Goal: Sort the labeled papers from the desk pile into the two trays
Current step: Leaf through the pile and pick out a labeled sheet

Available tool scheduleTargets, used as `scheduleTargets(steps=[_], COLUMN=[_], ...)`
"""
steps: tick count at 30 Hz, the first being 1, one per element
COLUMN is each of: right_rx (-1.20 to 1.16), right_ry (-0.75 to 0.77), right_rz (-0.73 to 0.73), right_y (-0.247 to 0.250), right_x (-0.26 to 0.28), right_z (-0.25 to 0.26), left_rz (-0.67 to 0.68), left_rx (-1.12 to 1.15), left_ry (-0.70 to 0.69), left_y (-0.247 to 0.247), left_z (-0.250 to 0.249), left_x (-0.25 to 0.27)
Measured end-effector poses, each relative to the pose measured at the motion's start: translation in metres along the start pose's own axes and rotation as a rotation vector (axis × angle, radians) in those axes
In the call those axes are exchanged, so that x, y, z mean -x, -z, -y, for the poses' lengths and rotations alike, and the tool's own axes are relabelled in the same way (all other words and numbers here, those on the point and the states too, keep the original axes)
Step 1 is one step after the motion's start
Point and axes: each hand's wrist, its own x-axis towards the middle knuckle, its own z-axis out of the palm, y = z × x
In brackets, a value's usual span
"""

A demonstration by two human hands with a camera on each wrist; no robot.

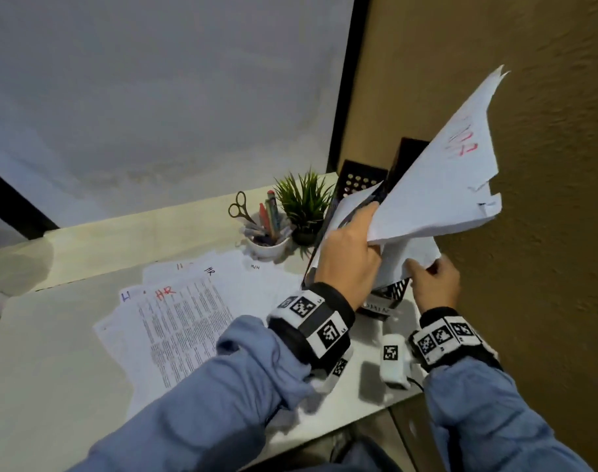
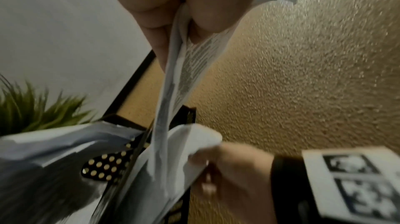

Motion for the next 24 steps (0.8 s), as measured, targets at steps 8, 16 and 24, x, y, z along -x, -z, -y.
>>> scheduleTargets(steps=[8, 16, 24], right_rx=[-0.237, 0.030, 0.311], right_ry=[0.237, 0.466, 0.376], right_rz=[0.125, 0.017, 0.082], right_y=[0.012, 0.022, 0.007], right_x=[-0.008, -0.007, 0.006], right_z=[0.027, 0.043, 0.017], left_rz=[0.211, 0.399, 0.577], left_rx=[-0.058, -0.080, -0.138], left_ry=[0.052, 0.174, 0.271], left_y=[-0.057, -0.099, -0.093], left_z=[0.010, 0.043, 0.063], left_x=[-0.010, -0.028, -0.027])
